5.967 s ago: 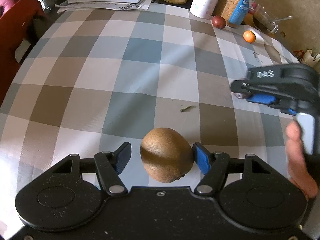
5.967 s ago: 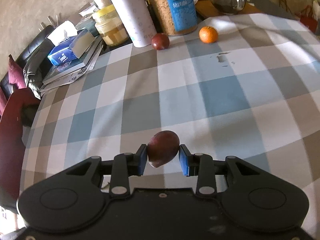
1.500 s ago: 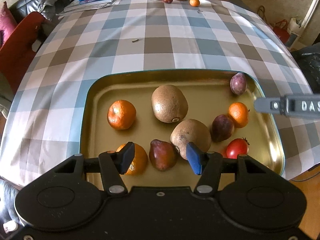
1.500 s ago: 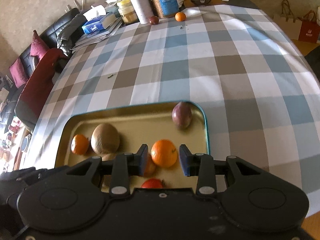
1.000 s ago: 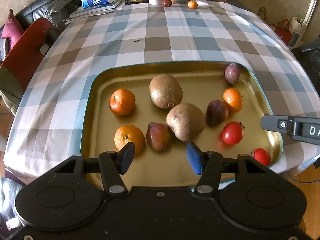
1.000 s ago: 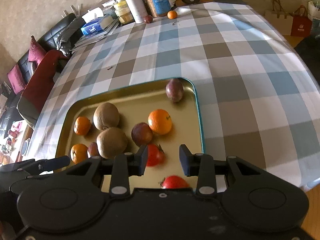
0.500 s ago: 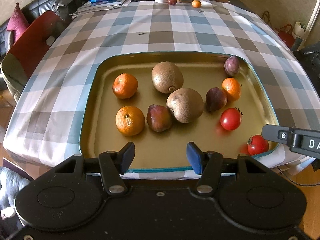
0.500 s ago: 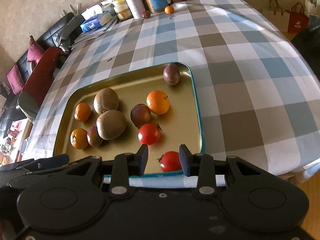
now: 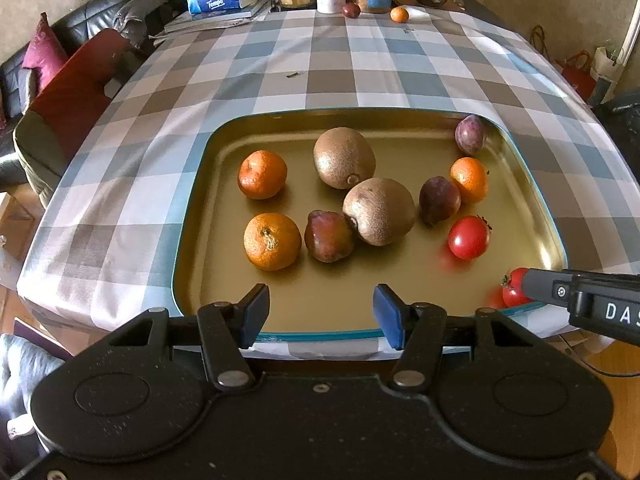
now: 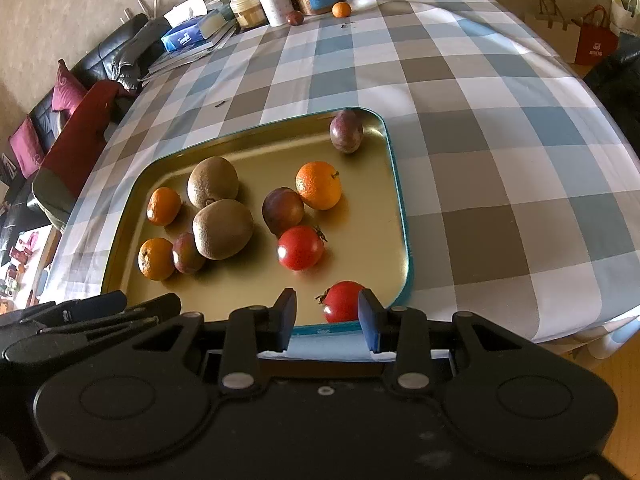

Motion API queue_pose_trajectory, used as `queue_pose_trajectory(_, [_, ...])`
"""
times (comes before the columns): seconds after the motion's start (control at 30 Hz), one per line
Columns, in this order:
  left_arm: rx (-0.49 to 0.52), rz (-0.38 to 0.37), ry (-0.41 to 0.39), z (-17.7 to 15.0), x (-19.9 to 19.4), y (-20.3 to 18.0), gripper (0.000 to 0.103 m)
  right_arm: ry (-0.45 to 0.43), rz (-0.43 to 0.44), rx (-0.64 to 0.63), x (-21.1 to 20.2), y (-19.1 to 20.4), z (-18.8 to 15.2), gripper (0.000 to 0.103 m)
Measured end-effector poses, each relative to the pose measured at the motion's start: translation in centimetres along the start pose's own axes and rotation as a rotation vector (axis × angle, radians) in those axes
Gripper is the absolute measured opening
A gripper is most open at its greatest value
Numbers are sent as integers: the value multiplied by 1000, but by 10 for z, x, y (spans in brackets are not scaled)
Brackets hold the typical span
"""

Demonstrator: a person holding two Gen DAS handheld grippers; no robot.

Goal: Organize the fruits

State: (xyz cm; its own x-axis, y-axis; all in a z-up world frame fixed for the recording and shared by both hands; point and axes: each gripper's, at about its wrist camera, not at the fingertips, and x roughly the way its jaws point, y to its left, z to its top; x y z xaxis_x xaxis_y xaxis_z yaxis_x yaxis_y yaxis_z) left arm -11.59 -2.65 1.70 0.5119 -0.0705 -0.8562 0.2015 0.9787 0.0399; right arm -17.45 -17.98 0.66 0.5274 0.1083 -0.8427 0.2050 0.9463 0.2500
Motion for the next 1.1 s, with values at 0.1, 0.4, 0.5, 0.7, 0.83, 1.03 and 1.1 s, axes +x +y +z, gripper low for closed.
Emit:
queue_pose_trajectory(0.1, [-1,5,-1,-1,0,1,62,4,-1,-4,1,2,0,38])
queue_pose_trajectory(0.4, [-5,-3,3,-1,1,3,62,7,-3,-10,1,4,-1,37])
queue_pose_trajectory(0.5, [-6,-3,2,-1,1,3,62,9,-3,-13,1,5,-1,37])
queue_pose_trajectory(0.7, [-8,-6,7,-2,1,3,62,15,0,-14,3,6,-1,38])
queue_pose_trajectory(0.83, [-8,-7,7,-2,1,3,62,15,1,-14,3,6,-1,38])
queue_pose_trajectory(1.03, [-7,-7,8,-3,1,3,62,23,5,-14,6,6,-1,37])
queue_pose_trajectory(1.1, [-7,-8,10,-3,1,3,62,24,7,-15,6,7,-1,37])
